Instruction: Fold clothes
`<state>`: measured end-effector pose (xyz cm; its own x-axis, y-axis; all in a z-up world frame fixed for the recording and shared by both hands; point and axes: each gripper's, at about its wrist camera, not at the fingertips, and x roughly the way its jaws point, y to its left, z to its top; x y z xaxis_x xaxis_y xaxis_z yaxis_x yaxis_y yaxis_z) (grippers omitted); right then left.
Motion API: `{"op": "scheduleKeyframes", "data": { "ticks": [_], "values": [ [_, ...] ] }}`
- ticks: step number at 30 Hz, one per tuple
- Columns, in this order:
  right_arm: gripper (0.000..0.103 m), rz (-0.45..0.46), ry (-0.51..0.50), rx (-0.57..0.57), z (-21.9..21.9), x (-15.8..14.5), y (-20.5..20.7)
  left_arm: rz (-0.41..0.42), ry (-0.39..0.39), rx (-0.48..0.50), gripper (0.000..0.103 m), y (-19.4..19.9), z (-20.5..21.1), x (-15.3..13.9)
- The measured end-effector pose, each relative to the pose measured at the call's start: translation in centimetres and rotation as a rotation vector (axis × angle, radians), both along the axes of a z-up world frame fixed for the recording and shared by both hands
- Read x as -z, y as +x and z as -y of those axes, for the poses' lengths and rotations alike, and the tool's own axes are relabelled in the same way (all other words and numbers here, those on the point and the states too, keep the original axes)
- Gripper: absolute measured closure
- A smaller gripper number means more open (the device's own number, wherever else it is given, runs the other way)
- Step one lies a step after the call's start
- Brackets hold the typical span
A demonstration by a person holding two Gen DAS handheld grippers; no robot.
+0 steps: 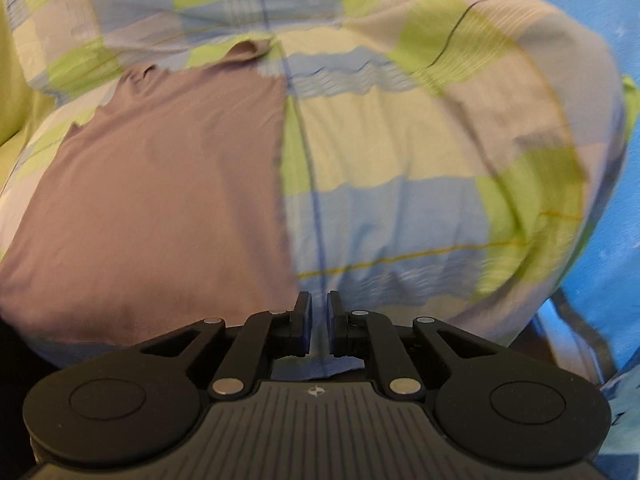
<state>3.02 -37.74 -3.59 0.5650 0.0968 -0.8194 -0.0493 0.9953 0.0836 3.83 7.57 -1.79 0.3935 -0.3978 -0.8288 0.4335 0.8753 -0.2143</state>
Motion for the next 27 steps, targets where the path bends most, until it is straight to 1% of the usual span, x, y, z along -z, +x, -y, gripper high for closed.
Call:
{"op": "scheduleKeyframes", "data": {
  "ticks": [4,7,8,9,10,11,13,14,16,17,20,22,24,27],
  "values": [
    [0.09,0.045,0.012,-0.044,-0.2,-1.3,1.8,0.083,0.019,-0.054,0.093,1.5,-1.5,-1.9],
    [0.088,0.095,0.028,-0.107,-1.5,-2.6,3.8,0.152,0.038,-0.071,0.087,3.1,-1.3,-3.4],
    [0.084,0.113,0.036,-0.13,-2.1,-3.1,4.5,0.175,0.046,-0.075,0.082,3.7,-1.0,-3.9],
    [0.081,0.129,0.038,-0.15,-2.6,-3.5,5.2,0.193,0.046,-0.078,0.08,4.2,-0.8,-4.3],
    [0.077,0.141,0.035,-0.167,-3.2,-3.9,5.9,0.207,0.042,-0.077,0.08,4.8,-0.5,-4.5],
    [0.075,0.153,0.031,-0.184,-3.7,-4.3,6.7,0.222,0.037,-0.077,0.08,5.2,-0.2,-4.8],
    [0.074,0.177,0.038,-0.222,-4.7,-4.8,7.9,0.255,0.029,-0.085,0.078,6.0,0.4,-5.4],
    [0.071,0.188,0.038,-0.238,-5.2,-4.9,8.4,0.269,0.027,-0.089,0.078,6.3,0.8,-5.6],
    [0.067,0.204,0.031,-0.263,-6.2,-4.8,9.3,0.296,0.029,-0.1,0.075,6.8,1.5,-5.9],
    [0.067,0.208,0.034,-0.274,-6.7,-4.7,9.8,0.308,0.031,-0.105,0.075,7.1,1.8,-6.0],
    [0.067,0.228,0.068,-0.304,-7.9,-4.3,12.0,0.333,0.049,-0.092,0.073,8.9,2.8,-5.6],
    [0.067,0.25,0.091,-0.337,-8.9,-4.0,14.3,0.351,0.062,-0.078,0.07,11.2,3.2,-4.8],
    [0.067,0.273,0.107,-0.385,-10.0,-3.3,17.9,0.362,0.063,-0.071,0.069,14.2,3.4,-3.8],
    [0.068,0.28,0.145,-0.457,-12.2,-2.0,24.4,0.375,0.046,-0.059,0.069,20.0,3.2,-1.9]
  ]
}}
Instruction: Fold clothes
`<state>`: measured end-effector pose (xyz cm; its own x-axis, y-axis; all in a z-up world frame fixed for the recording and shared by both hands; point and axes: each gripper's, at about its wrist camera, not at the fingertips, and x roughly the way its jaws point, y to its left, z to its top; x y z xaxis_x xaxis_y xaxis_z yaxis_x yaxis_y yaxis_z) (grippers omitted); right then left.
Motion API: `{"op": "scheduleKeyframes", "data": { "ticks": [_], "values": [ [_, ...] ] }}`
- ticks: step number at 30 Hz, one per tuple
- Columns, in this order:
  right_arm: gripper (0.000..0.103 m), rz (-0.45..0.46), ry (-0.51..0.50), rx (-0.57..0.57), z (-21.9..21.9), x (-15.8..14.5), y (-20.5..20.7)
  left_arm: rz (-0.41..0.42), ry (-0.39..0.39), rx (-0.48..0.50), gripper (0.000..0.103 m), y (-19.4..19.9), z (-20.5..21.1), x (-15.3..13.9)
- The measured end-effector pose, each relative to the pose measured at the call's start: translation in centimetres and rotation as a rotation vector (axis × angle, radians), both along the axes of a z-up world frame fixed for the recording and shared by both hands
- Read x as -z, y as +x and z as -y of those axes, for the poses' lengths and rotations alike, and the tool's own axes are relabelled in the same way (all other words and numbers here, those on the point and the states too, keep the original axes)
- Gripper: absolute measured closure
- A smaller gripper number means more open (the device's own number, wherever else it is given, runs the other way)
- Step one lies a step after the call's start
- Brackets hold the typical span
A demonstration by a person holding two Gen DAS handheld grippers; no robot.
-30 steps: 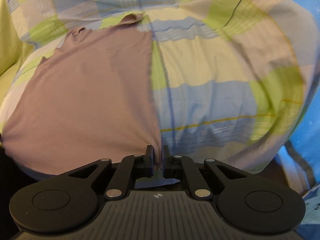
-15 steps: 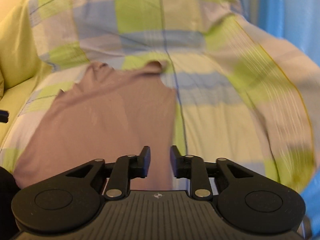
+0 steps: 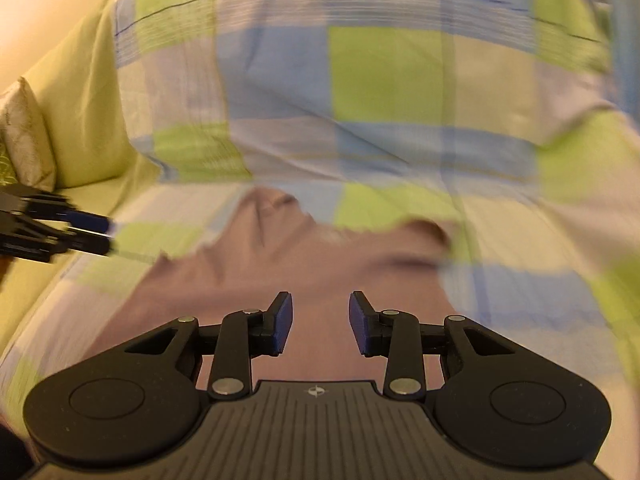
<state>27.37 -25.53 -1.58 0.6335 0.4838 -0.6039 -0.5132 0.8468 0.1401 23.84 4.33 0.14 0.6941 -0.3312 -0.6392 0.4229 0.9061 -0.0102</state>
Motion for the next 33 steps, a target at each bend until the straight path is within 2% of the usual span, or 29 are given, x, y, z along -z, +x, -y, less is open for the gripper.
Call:
{"op": "scheduleKeyframes", "data": {
  "ticks": [4,8,12,17,18,19,20,21,23,25,29,33],
  "values": [
    [0.068,-0.045,0.032,-0.059,-3.6,1.3,5.7,-0.012,-0.042,-0.008,0.071,7.0,0.0,1.7],
    [0.068,-0.134,0.037,-0.085,-5.9,1.9,8.2,-0.061,-0.072,-0.023,0.072,10.8,0.4,2.2],
    [0.068,-0.204,0.017,-0.089,-6.2,1.8,9.5,-0.121,-0.055,-0.023,0.072,14.0,1.0,2.7],
    [0.068,-0.296,0.006,-0.063,-5.1,2.2,11.5,-0.246,-0.1,-0.041,0.072,18.8,0.8,4.5],
    [0.068,-0.313,0.01,-0.054,-4.9,2.3,12.0,-0.269,-0.114,-0.037,0.077,19.6,0.8,4.8],
    [0.068,-0.326,0.014,-0.048,-4.8,2.4,12.4,-0.301,-0.136,-0.026,0.086,20.0,0.7,4.9],
    [0.068,-0.34,0.018,-0.044,-4.7,2.4,12.8,-0.333,-0.16,-0.014,0.103,20.5,0.7,5.0],
    [0.068,-0.352,0.023,-0.047,-4.7,2.5,13.1,-0.366,-0.183,-0.002,0.103,20.9,0.6,5.1],
    [0.068,-0.374,0.042,-0.074,-5.0,2.7,13.7,-0.409,-0.265,0.023,0.103,21.3,0.2,4.7],
    [0.068,-0.396,0.068,-0.114,-5.5,2.8,14.2,-0.455,-0.394,0.031,0.103,21.9,-0.6,4.2],
    [0.064,-0.426,0.143,-0.195,-7.2,3.3,15.8,-0.48,-0.644,-0.05,0.103,23.2,-3.2,4.4],
    [0.057,-0.466,0.23,-0.21,-8.6,4.4,18.0,-0.483,-0.792,-0.123,0.103,23.4,-5.0,5.5]
  ]
}}
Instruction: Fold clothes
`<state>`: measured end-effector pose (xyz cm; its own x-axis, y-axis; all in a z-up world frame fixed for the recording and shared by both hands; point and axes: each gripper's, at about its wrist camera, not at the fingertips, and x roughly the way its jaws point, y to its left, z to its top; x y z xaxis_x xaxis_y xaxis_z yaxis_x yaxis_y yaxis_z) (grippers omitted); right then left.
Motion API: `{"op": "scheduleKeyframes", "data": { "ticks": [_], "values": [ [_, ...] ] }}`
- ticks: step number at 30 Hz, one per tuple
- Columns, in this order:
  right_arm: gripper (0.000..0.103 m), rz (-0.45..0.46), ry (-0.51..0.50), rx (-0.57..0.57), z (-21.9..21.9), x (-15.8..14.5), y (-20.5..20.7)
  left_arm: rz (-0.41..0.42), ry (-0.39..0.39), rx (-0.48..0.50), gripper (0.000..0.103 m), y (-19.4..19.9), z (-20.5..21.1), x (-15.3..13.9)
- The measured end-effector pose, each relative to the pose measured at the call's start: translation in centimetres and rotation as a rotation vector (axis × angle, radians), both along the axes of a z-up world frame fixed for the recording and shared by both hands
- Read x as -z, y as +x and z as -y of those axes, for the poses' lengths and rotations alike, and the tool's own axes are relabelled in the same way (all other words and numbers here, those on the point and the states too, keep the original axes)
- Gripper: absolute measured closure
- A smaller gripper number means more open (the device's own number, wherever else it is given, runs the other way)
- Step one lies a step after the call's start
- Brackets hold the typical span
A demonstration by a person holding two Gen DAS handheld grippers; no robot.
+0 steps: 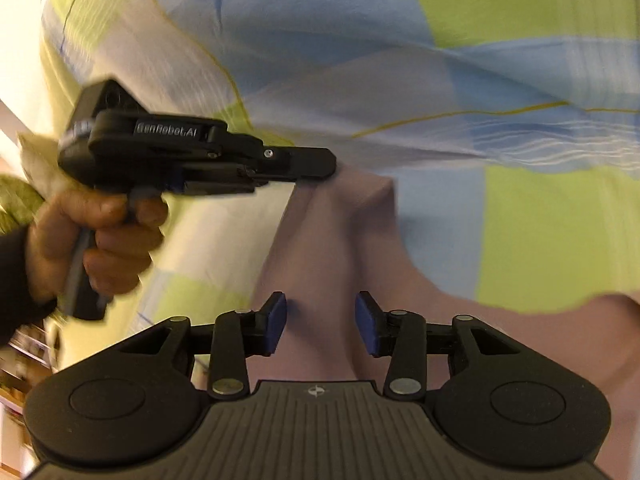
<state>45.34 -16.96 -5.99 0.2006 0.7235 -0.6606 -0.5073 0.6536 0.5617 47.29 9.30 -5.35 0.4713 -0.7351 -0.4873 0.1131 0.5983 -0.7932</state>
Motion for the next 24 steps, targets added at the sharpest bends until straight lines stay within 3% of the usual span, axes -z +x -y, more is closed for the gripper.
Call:
{"op": "scheduleKeyframes", "data": {
  "ticks": [3,8,14,19,24],
  "values": [
    [0.053,-0.036,0.045,-0.013,-0.8,1.0,1.5,0.001,-0.003,-0.001,0.103,-0.2,-0.3,0.6],
    [0.053,-0.081,0.095,-0.003,-1.0,2.2,3.1,0.011,0.124,0.005,0.103,-0.8,-0.1,0.8],
    [0.053,0.019,0.143,0.134,0.5,0.6,4.8,0.036,0.235,0.001,0.092,-2.6,-0.8,0.0],
    [0.053,0.101,0.047,0.216,3.6,-2.4,4.3,0.069,0.379,0.032,0.09,-4.4,0.0,-1.5],
    [0.051,0.149,-0.133,0.437,11.5,-5.2,1.3,0.128,0.382,0.161,0.085,-5.5,4.8,-3.2]
  ]
}}
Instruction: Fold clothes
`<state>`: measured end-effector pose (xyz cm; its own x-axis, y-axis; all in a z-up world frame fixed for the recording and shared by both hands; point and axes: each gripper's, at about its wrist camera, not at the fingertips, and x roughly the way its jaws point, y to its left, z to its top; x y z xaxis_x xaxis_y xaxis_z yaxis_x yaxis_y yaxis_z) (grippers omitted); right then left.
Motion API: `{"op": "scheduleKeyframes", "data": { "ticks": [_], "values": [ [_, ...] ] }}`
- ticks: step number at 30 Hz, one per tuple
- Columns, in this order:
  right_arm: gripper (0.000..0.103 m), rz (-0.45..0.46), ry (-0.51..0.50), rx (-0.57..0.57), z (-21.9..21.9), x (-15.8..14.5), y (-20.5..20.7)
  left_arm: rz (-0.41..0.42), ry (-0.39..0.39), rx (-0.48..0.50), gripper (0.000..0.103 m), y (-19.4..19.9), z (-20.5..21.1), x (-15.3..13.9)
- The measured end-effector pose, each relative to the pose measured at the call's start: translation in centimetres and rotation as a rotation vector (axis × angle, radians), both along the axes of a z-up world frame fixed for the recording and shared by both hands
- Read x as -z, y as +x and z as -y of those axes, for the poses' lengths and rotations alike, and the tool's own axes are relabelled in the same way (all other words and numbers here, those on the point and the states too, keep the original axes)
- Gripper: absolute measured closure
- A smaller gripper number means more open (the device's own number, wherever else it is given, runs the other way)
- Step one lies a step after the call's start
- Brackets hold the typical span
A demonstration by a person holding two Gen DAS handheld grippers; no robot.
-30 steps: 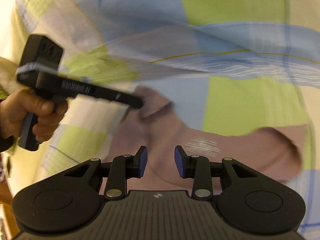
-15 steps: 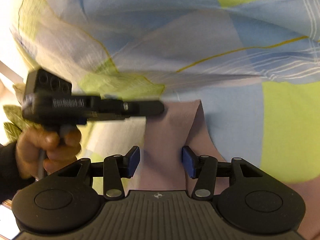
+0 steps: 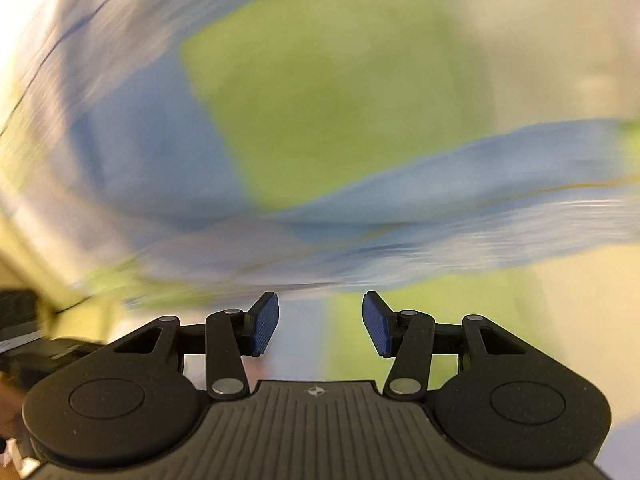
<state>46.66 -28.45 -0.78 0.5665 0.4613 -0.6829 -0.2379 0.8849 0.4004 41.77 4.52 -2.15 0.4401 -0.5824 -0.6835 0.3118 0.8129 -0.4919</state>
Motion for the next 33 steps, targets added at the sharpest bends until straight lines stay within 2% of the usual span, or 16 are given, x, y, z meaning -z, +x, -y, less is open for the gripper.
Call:
{"op": "scheduleKeyframes", "data": {
  "ticks": [4,8,12,15,16,18,19,21,27,30,33],
  "values": [
    [0.049,-0.082,-0.158,0.077,5.9,0.8,-1.4,0.01,-0.059,0.145,0.073,-0.1,7.3,0.1],
    [0.049,-0.122,-0.249,0.034,8.6,1.8,-2.3,0.017,-0.074,0.254,0.07,1.0,14.9,1.2],
    [0.049,-0.15,-0.229,0.016,10.5,2.7,-2.8,0.038,-0.02,0.303,0.065,3.2,20.2,2.7],
    [0.049,-0.165,-0.213,0.018,11.3,3.3,-3.2,0.031,-0.04,0.314,0.064,4.9,21.7,3.8],
    [0.049,-0.167,-0.207,0.018,11.6,3.4,-3.4,0.049,-0.048,0.299,0.064,5.6,21.8,3.6],
    [0.049,-0.172,-0.195,0.017,12.2,3.7,-3.7,0.11,-0.073,0.199,0.064,7.0,20.8,2.8],
    [0.049,-0.175,-0.189,0.017,12.5,3.8,-3.9,0.114,-0.085,0.14,0.064,7.8,19.9,2.5],
    [0.048,-0.183,-0.169,0.01,12.6,4.0,-4.0,0.059,-0.094,0.084,0.064,9.0,18.2,2.7],
    [0.049,-0.156,-0.102,-0.109,10.8,4.1,-3.7,-0.061,-0.033,0.141,0.06,9.5,15.3,3.9],
    [0.049,-0.12,-0.106,-0.183,9.0,4.1,-3.0,-0.058,-0.039,0.131,0.059,9.3,13.8,3.6],
    [0.05,-0.091,-0.112,-0.221,7.5,4.3,-1.9,-0.014,-0.114,0.106,0.059,8.8,12.3,3.0]
  ]
}}
